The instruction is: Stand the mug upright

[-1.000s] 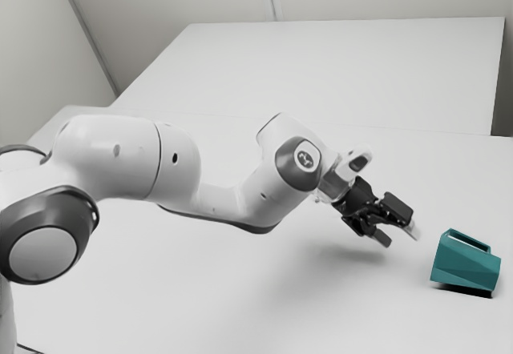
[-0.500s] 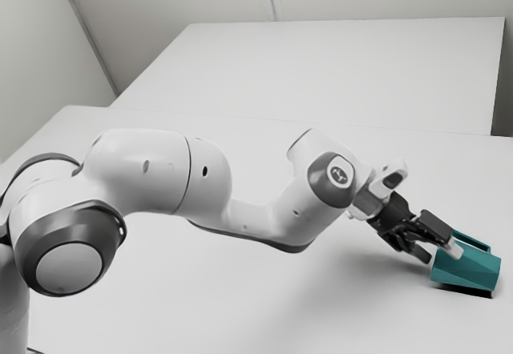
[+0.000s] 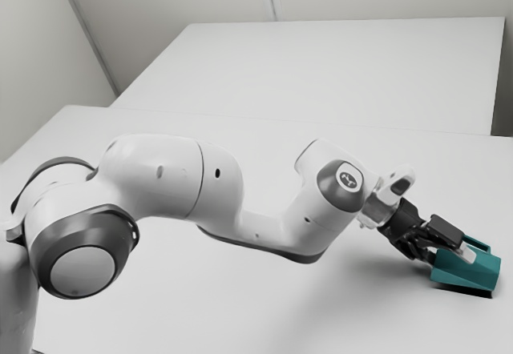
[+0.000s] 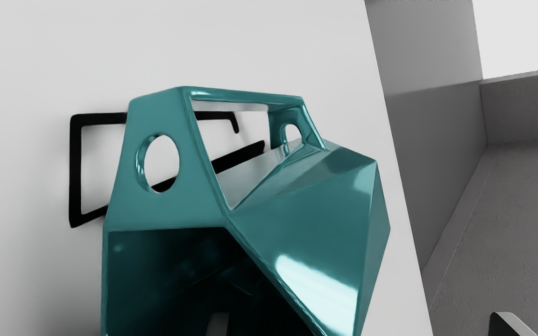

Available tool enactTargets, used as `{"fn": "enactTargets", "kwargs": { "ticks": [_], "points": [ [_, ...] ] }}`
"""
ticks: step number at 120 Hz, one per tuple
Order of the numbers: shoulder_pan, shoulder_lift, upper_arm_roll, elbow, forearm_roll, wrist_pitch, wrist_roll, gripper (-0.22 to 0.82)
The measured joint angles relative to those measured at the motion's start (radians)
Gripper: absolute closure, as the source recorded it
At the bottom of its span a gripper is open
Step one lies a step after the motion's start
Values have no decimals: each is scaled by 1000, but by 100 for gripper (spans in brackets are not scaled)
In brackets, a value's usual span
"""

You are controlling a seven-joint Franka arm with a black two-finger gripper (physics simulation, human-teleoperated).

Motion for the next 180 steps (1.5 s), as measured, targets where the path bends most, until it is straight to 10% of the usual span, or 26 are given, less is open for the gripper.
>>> {"fn": "enactTargets", "kwargs": {
  "ticks": [76, 136, 180],
  "points": [
    [-3, 15, 1, 0, -81, -7, 87, 28],
    [-7, 9, 1, 0, -107, -12, 135, 70],
    [3, -202, 7, -108, -65, 8, 149, 78]
  ]
}}
